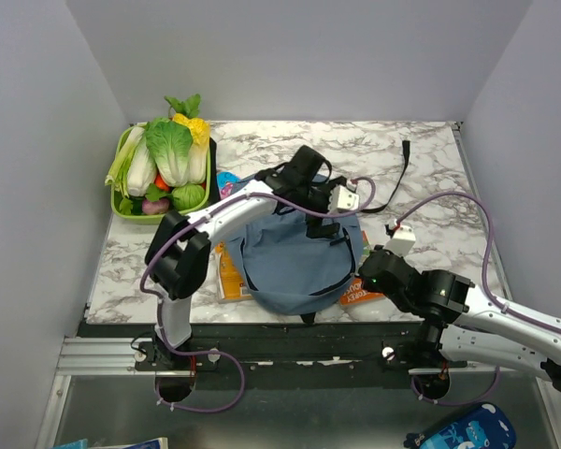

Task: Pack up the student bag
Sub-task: Unzip the student bag at the center of the board.

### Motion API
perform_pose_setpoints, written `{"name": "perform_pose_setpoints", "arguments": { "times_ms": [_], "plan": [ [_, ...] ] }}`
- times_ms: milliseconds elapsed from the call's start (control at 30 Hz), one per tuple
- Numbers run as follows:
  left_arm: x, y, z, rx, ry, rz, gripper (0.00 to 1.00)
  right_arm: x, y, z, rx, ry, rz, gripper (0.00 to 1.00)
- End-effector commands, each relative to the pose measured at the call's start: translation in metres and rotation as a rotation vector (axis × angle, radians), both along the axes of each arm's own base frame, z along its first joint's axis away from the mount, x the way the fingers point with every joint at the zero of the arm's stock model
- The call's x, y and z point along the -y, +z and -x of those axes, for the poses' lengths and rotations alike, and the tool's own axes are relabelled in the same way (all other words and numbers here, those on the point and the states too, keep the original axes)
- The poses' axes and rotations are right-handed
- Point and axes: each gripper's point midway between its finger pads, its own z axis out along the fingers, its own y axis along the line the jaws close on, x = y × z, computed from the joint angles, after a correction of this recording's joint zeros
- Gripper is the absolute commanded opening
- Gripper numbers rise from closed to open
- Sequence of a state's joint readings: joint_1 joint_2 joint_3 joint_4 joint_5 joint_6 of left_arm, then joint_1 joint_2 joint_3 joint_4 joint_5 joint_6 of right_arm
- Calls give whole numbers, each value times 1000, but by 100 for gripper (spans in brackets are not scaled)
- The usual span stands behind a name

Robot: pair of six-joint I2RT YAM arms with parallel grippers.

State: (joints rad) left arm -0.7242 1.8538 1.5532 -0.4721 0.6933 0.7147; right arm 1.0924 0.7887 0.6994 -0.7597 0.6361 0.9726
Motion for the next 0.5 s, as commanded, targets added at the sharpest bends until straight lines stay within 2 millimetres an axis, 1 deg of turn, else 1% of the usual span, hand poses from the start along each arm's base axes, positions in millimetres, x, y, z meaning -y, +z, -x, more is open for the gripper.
{"name": "perform_pose_setpoints", "arguments": {
  "times_ms": [0, 33, 100, 133, 200, 300, 467],
  "plan": [
    [12, -33, 33, 45, -280, -94, 99, 9, 6, -3, 18, -55, 2, 1],
    [17, -43, 33, 60, -310, -106, 99, 7, 6, -2, 17, -50, -1, 1],
    [20, -49, 36, 81, -346, -114, 99, 5, 5, -3, 14, -49, 1, 1],
    [24, -54, 40, 115, -391, -120, 99, 3, 6, -3, 13, -45, -2, 1],
    [25, -60, 42, 149, -426, -135, 99, 1, 6, -4, 13, -35, 2, 1],
    [32, -59, 43, 191, -461, -107, 98, -2, 7, -4, 14, -17, 3, 1],
    [45, -57, 47, 219, -502, -65, 96, -15, 13, -8, 44, 34, -22, 1]
  ]
}}
